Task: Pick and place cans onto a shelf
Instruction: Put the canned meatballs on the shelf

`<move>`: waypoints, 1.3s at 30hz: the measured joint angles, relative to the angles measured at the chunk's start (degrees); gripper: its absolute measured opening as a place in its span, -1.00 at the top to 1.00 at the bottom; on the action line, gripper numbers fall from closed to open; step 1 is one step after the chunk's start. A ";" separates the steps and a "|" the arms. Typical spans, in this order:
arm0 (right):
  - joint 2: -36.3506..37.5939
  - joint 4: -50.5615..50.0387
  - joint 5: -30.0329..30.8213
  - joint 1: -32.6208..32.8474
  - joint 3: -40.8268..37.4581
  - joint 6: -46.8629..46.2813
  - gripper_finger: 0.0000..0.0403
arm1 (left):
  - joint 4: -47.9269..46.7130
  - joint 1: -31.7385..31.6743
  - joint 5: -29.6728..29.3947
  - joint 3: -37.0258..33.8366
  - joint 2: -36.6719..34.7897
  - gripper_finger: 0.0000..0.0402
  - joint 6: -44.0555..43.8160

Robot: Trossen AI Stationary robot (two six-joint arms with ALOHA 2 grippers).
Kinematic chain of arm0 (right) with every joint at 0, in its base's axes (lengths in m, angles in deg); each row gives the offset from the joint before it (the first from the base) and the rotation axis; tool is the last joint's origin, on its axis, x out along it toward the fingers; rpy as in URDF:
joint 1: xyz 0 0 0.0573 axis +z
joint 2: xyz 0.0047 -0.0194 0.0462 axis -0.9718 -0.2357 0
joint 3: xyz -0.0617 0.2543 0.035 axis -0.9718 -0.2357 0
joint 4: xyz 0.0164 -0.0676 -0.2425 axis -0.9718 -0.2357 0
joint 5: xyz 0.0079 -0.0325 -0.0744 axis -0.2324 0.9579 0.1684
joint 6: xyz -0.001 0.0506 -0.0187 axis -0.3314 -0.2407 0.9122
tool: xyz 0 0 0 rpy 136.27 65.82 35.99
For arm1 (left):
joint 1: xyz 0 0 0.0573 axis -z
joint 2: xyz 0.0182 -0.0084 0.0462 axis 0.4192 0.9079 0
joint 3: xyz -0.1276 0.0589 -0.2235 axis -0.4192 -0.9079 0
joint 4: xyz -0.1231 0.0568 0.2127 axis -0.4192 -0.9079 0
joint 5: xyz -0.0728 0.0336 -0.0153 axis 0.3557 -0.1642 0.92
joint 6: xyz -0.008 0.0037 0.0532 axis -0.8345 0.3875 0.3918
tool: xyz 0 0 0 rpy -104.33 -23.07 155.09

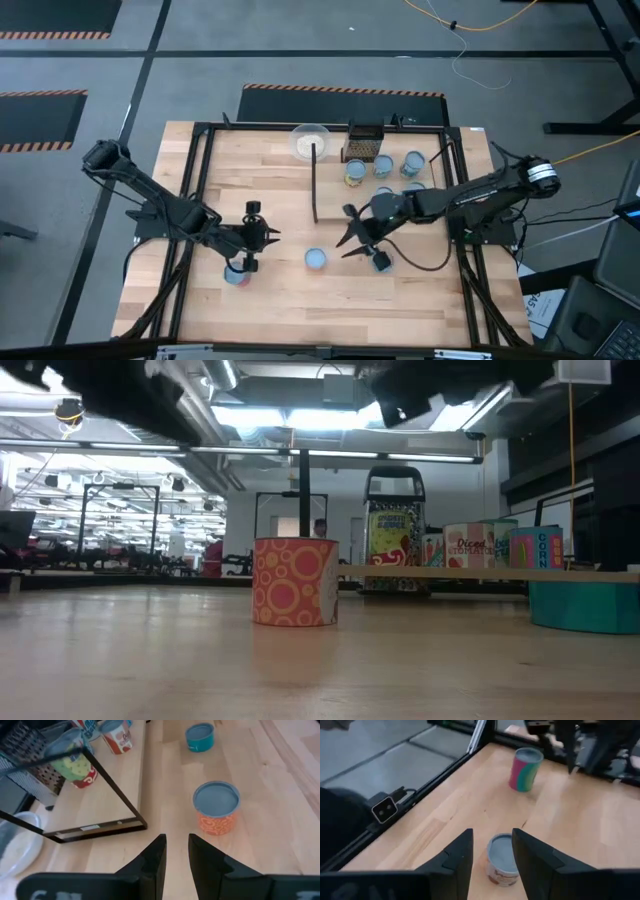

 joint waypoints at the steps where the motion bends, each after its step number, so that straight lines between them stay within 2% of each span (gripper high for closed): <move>1: -1.15 -2.07 0.00 0.07 1.88 1.26 0.30 | 2.01 -0.02 -0.04 -1.30 0.00 0.63 0.01; 7: -8.39 -14.13 3.51 1.08 11.19 8.17 0.30 | 11.06 0.00 0.13 -6.34 0.00 0.63 -0.02; 13: -15.90 -16.35 4.35 2.14 15.35 11.89 0.30 | 12.78 0.00 0.31 -7.08 0.00 0.64 -0.02; 23: -21.02 -16.51 10.16 2.35 16.33 17.71 0.30 | 13.85 0.00 0.64 -7.08 0.04 0.63 0.18; 39: -24.90 -13.82 9.91 2.35 16.31 17.94 0.30 | 14.28 0.00 0.76 -7.04 0.09 0.63 0.20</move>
